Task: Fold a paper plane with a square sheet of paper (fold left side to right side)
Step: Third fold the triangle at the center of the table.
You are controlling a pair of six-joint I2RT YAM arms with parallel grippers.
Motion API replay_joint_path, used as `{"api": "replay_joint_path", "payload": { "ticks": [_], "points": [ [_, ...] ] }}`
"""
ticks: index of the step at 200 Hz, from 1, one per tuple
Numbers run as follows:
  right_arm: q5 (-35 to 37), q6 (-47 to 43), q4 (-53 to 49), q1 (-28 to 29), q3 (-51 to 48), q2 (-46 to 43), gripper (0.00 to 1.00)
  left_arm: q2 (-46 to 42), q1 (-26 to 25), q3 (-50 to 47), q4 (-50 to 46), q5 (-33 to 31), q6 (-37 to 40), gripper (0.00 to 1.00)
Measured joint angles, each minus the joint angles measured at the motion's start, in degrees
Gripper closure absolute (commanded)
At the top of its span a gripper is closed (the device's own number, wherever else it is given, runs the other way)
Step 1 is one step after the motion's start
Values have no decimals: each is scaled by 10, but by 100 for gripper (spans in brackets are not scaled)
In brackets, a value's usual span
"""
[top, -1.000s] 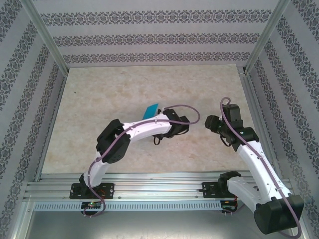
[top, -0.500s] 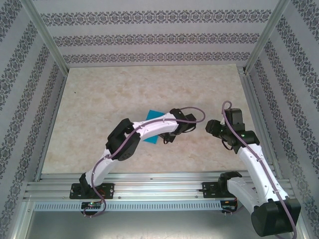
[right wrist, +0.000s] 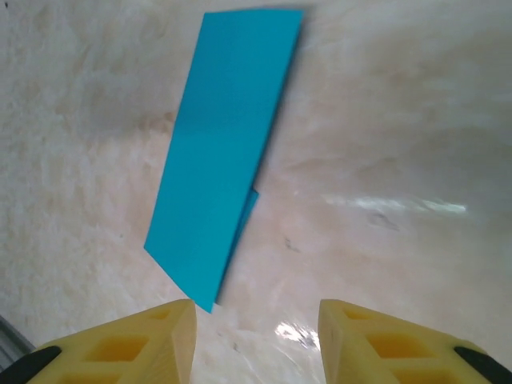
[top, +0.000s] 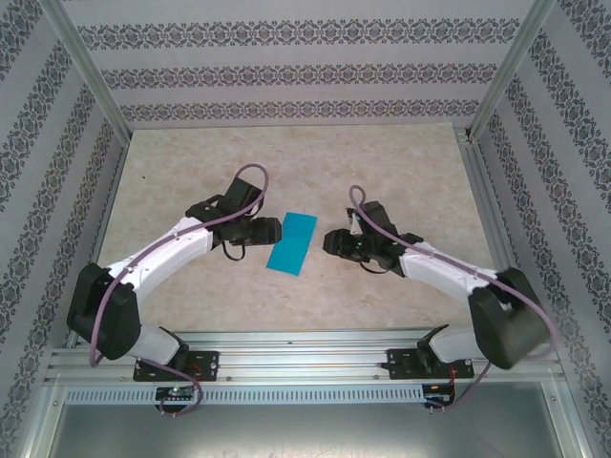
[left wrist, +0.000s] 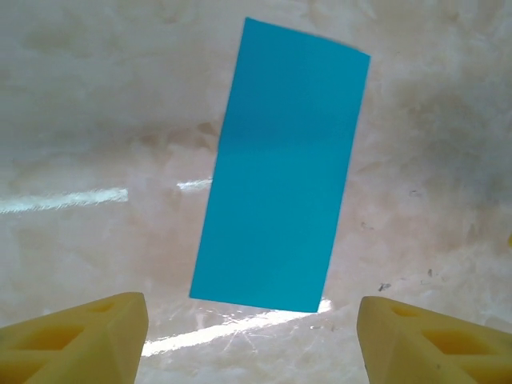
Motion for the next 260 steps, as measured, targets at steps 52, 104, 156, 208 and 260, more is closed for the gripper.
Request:
{"api": "replay_joint_path", "payload": {
  "ticks": [52,104,156,208,260],
  "points": [
    [3,29,94,28,115,180,57,-19,74,-135,130,123,-33,24],
    [10,28,91,28,169,257,57,23,81,-142,203,172,-45,23],
    [11,19,73,23,181,290,56,66,81,-140,220,181,-45,23],
    [11,12,71,15,181,290,56,111,81,-116,230,190,-47,26],
    [2,9,75,8,179,290,56,162,81,-105,263,224,-64,35]
  ]
}}
